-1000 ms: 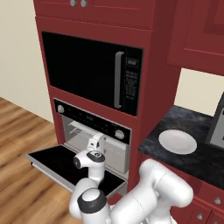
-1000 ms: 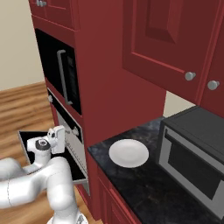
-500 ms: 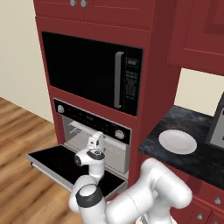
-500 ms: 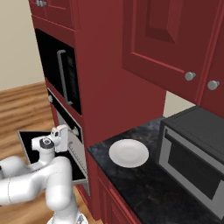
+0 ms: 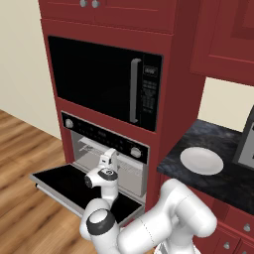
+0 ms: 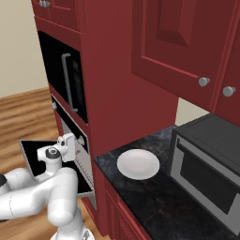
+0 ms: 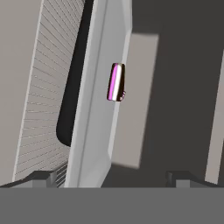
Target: Take the baked cake out of the oven and place it on the plate for cooling. Then close the oven door.
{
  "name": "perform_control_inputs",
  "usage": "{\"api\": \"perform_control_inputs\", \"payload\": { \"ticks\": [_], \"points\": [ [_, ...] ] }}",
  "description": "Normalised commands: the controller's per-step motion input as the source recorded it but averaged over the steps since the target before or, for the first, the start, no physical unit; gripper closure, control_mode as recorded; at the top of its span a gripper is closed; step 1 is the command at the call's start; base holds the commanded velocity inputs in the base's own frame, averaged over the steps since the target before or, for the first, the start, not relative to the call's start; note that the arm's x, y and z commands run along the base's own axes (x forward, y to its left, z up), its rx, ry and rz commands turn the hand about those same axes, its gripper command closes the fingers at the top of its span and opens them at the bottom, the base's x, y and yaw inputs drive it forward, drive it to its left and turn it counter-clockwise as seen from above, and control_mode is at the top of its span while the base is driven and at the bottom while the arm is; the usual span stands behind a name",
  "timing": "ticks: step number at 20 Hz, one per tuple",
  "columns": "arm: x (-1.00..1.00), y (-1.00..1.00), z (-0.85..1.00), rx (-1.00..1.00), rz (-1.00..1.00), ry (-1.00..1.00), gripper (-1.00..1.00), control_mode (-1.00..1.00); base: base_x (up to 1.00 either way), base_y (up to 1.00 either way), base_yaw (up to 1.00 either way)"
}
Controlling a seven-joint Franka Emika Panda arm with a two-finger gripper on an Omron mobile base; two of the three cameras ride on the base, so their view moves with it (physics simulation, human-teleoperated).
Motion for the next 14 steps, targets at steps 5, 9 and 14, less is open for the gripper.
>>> {"api": "perform_control_inputs", "payload": {
  "ticks": [5,9,14],
  "points": [
    [0.28,0.00,-0.29,-0.06,0.00,0.00,-1.00,-1.00,0.00,0.00,0.00],
    [0.27,0.00,-0.27,-0.06,0.00,0.00,-1.00,-1.00,0.00,0.00,0.00],
    [0.29,0.01,-0.41,-0.06,0.00,0.00,-1.00,-1.00,0.00,0.00,0.00]
  ]
}}
